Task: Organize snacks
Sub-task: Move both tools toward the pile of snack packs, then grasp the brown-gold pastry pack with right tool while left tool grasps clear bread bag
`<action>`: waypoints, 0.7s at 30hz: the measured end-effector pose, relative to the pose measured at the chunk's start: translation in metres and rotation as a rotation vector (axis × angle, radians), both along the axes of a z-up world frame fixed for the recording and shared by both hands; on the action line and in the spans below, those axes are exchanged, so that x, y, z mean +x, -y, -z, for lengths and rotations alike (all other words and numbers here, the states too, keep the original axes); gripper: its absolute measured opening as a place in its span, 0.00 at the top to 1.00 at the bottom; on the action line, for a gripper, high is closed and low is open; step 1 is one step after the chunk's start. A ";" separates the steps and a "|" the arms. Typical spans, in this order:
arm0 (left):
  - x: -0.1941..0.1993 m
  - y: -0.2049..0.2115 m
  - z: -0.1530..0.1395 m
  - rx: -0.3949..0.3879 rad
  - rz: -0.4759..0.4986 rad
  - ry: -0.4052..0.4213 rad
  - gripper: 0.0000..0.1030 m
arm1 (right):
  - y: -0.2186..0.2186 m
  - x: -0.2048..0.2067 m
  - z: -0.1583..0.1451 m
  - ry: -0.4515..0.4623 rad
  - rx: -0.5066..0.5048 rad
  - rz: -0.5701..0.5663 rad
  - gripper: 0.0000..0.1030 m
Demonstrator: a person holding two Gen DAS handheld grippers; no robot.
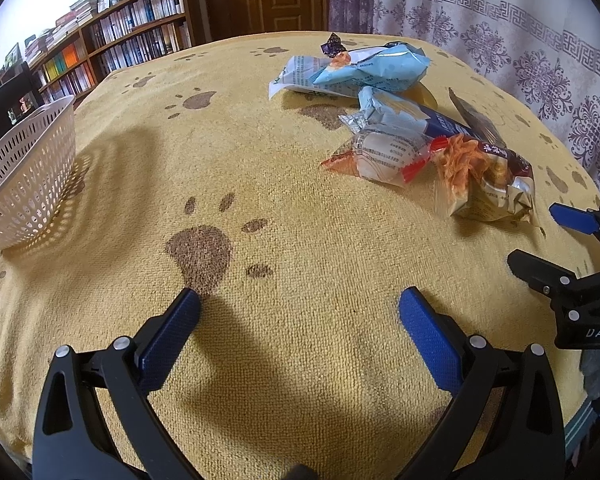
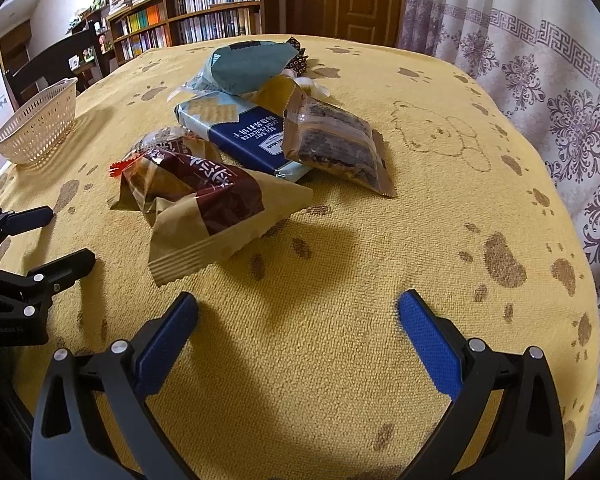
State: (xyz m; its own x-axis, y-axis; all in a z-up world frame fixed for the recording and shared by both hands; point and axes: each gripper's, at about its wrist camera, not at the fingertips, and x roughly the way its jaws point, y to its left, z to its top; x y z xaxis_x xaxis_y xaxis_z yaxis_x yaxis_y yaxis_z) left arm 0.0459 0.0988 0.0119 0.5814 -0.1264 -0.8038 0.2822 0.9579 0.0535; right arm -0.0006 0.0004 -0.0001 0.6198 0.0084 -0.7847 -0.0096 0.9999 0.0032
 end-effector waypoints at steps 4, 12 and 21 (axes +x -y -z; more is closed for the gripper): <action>-0.001 0.000 0.000 -0.002 0.000 0.002 0.02 | 0.001 0.000 0.000 0.005 0.015 -0.005 0.05; 0.000 -0.002 -0.002 -0.007 0.003 0.001 0.02 | 0.012 0.000 -0.006 0.009 0.107 -0.007 0.05; 0.009 -0.016 -0.019 -0.066 -0.025 0.017 0.02 | 0.020 -0.003 -0.035 0.099 0.239 -0.040 0.05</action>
State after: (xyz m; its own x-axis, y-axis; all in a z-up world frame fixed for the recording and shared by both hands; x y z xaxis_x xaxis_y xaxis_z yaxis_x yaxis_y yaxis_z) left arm 0.0550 0.1148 0.0307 0.5982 -0.1640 -0.7844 0.2577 0.9662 -0.0055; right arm -0.0037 -0.0194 0.0351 0.6887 0.2120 -0.6933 -0.0608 0.9698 0.2362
